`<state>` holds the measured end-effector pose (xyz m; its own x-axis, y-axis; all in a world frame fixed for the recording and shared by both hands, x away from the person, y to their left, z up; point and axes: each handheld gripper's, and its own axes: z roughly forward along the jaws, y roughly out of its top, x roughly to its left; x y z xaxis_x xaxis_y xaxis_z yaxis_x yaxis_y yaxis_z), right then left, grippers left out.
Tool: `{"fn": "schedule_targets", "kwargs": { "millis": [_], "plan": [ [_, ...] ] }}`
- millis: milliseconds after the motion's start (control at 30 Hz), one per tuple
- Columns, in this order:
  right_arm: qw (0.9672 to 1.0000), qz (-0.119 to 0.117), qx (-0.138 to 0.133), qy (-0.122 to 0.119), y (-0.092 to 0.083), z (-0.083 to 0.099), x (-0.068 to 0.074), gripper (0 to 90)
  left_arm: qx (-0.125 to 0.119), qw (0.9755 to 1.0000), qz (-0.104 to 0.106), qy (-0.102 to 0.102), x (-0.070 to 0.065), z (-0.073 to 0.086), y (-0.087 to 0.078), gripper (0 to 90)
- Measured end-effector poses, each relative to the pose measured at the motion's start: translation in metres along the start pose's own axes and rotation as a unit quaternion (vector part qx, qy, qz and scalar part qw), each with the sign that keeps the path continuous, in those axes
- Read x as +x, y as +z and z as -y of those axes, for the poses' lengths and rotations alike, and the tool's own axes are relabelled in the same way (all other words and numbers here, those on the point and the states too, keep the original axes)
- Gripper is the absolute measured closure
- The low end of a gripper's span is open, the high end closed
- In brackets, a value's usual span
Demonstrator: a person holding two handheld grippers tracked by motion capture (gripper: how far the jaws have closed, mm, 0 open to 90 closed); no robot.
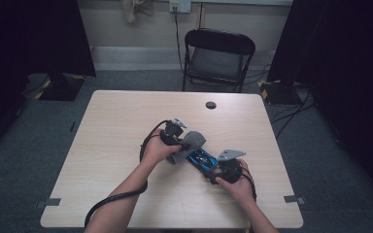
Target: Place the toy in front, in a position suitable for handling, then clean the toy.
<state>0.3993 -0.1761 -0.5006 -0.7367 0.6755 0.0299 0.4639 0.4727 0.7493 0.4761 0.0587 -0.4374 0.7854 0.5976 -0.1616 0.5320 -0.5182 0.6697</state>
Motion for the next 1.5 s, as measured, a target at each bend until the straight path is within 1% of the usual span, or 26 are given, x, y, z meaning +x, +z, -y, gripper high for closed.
{"fn": "schedule_targets", "kwargs": {
  "millis": [33,67,100,233,267,300,333,367,400,467,500,600,633,800,1033,1200,1233,1333,1433,1500],
  "plan": [
    [1.0000,0.000,0.000,0.000,0.000,0.000,0.000,25.2,0.000,1.0000,0.000,0.000,0.000,0.000,0.000,72.3],
    [1.0000,0.000,0.000,0.000,0.000,0.000,0.000,25.2,-0.002,0.9999,0.006,0.009,-0.005,-0.002,-0.002,72.3],
    [1.0000,0.000,0.000,0.000,0.000,0.000,0.000,25.2,-0.009,0.9996,0.023,0.015,-0.015,-0.005,-0.004,72.2],
    [1.0000,0.000,0.000,0.000,0.000,0.000,0.000,25.1,-0.005,0.9986,0.042,0.031,-0.032,-0.007,-0.004,72.3],
    [1.0000,0.000,0.000,0.000,0.000,0.000,0.000,25.1,-0.005,0.9986,0.042,0.031,-0.032,-0.007,-0.004,72.2],
    [1.0000,0.000,0.000,0.000,0.000,0.000,0.000,25.2,-0.005,0.9980,0.054,0.033,-0.039,-0.006,-0.002,72.2],
    [1.0000,0.000,0.000,-0.001,0.000,0.000,0.000,25.2,-0.003,0.9978,0.055,0.037,-0.041,-0.006,-0.001,72.2],
    [1.0000,0.000,0.000,0.000,0.000,0.000,0.000,25.2,-0.003,0.9978,0.055,0.037,-0.041,-0.006,-0.001,72.2],
    [1.0000,0.000,0.000,0.000,0.000,0.000,0.000,25.2,0.000,0.9974,0.058,0.042,-0.046,-0.006,0.001,72.2],
    [1.0000,0.000,0.000,-0.001,0.000,0.000,0.000,25.2,0.001,0.9972,0.061,0.044,-0.048,-0.006,0.002,72.2],
    [1.0000,0.001,0.000,-0.001,0.000,0.000,0.000,25.2,-0.001,0.9972,0.062,0.041,-0.048,-0.006,0.003,72.2],
    [1.0000,0.001,0.000,-0.001,0.000,0.000,0.000,25.2,0.000,0.9970,0.066,0.041,-0.050,-0.007,0.004,72.2],
    [1.0000,0.001,0.000,-0.001,0.000,0.000,0.000,25.2,0.000,0.9966,0.070,0.044,-0.053,-0.007,0.005,72.2],
    [1.0000,0.001,0.000,-0.001,0.000,0.000,0.000,25.2,0.002,0.9959,0.077,0.049,-0.057,-0.008,0.007,72.2],
    [1.0000,0.001,0.000,-0.001,0.000,0.000,0.000,25.2,0.004,0.9954,0.080,0.052,-0.060,-0.007,0.015,72.2],
    [1.0000,0.001,0.000,-0.001,0.000,0.000,0.000,25.2,0.005,0.9953,0.082,0.050,-0.061,-0.008,0.015,72.1],
    [1.0000,0.002,0.001,-0.001,0.000,0.000,0.000,25.2,0.008,0.9950,0.086,0.051,-0.062,-0.008,0.016,72.1],
    [1.0000,0.001,0.000,-0.001,0.000,0.000,0.000,25.2,0.012,0.9946,0.087,0.055,-0.065,-0.008,0.019,72.2],
    [1.0000,0.001,0.001,0.000,0.000,0.000,0.000,25.2,0.012,0.9946,0.086,0.055,-0.066,-0.007,0.022,72.1],
    [1.0000,0.001,0.000,-0.001,0.000,0.000,0.000,25.2,0.010,0.9950,0.086,0.051,-0.065,-0.007,0.022,72.1]
  ]
}}
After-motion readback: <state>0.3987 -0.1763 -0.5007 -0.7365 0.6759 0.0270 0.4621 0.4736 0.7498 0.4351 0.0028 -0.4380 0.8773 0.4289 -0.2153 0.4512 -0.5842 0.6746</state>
